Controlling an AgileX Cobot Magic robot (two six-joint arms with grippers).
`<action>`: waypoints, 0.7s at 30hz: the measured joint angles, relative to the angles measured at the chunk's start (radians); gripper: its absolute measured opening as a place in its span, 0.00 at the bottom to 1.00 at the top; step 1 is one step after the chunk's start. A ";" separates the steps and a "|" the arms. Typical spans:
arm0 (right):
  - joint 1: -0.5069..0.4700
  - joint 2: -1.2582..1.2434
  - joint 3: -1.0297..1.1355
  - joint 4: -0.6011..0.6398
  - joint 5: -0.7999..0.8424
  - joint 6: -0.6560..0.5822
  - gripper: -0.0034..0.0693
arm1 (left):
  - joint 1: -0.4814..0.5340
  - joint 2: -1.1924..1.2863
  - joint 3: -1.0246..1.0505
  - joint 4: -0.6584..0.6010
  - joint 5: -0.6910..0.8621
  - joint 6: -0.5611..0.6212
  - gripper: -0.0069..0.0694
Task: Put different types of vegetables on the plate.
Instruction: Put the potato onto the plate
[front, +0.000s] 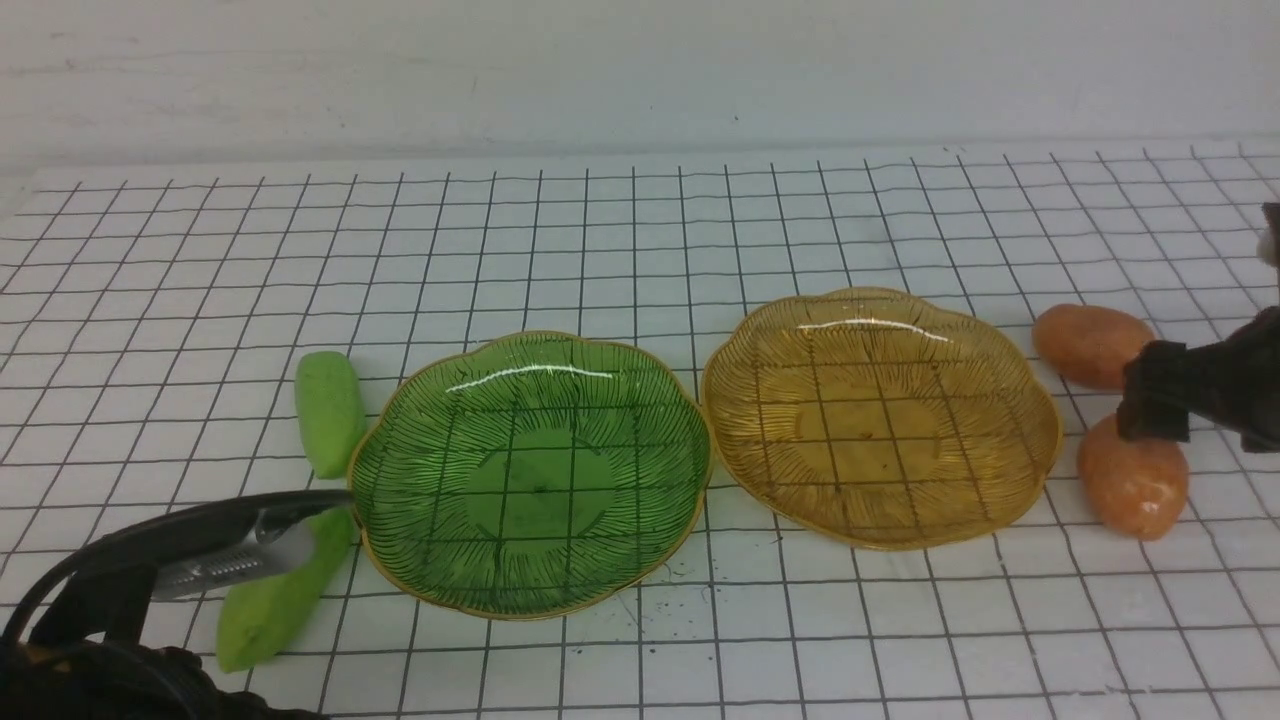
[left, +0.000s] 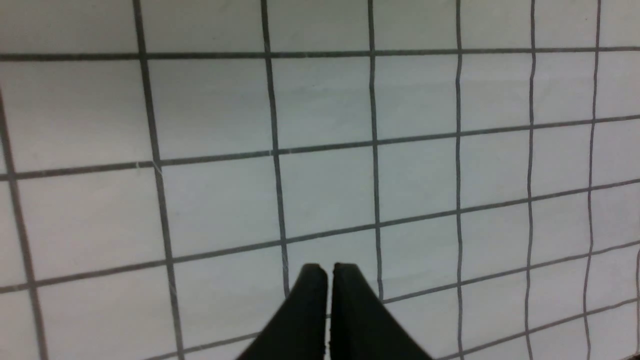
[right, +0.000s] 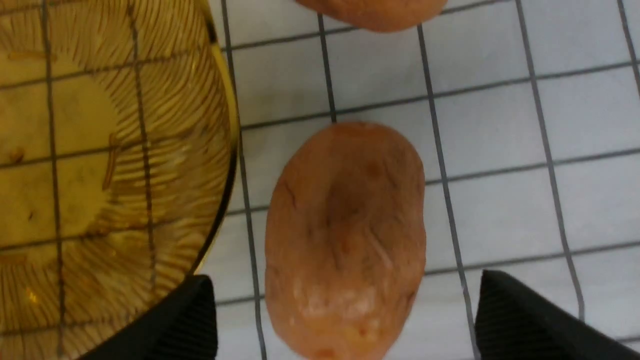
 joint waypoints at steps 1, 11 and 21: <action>0.000 0.034 -0.015 -0.007 -0.031 0.006 0.97 | 0.000 0.000 0.000 0.000 -0.002 0.000 0.09; 0.000 0.249 -0.072 -0.111 -0.095 0.011 1.00 | 0.000 0.000 0.000 0.000 -0.018 0.000 0.09; 0.000 0.298 -0.146 -0.167 0.032 0.002 0.80 | 0.000 0.000 0.000 0.000 -0.018 0.000 0.09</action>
